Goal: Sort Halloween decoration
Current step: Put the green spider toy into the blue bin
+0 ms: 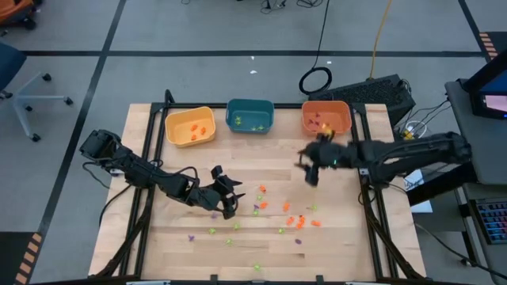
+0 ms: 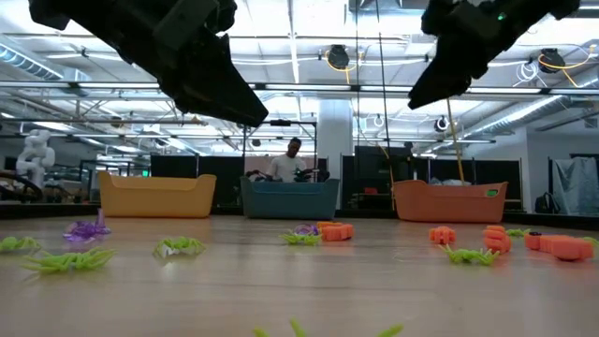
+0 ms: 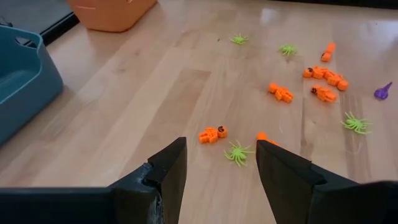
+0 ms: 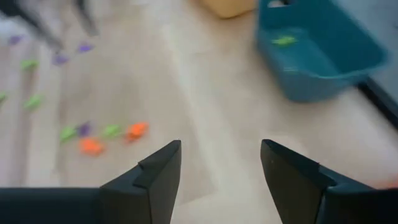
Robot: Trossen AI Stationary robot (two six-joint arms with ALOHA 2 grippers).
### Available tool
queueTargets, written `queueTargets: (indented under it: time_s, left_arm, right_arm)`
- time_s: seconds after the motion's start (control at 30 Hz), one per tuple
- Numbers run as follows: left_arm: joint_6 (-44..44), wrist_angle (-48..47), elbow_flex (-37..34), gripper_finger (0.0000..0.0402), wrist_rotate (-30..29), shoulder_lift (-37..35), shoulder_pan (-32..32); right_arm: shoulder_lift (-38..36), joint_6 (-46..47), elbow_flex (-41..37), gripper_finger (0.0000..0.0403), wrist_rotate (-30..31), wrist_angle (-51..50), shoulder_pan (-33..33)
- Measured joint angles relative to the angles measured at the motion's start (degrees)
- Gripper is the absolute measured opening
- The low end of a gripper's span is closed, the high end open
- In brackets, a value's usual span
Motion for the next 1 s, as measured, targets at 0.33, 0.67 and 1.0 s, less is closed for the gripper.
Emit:
queueTargets:
  time_s: [0.33,0.67,1.0]
  left_arm:
    - [-3.4,0.1,0.0,0.0191,5.9,0.0,-4.6]
    - [-8.2,1.2,0.0,0.0191,0.9,0.0,-10.2]
    - [-8.6,7.2,0.0,0.0191,-3.2,0.0,-12.6]
  right_arm:
    - [18.0,5.8,0.0,0.0206,12.5,11.3,21.2]
    - [33.4,9.0,0.0,0.0206,12.6,30.4,31.6]
    - [38.3,8.5,2.0,0.0205,12.5,34.6,39.7]
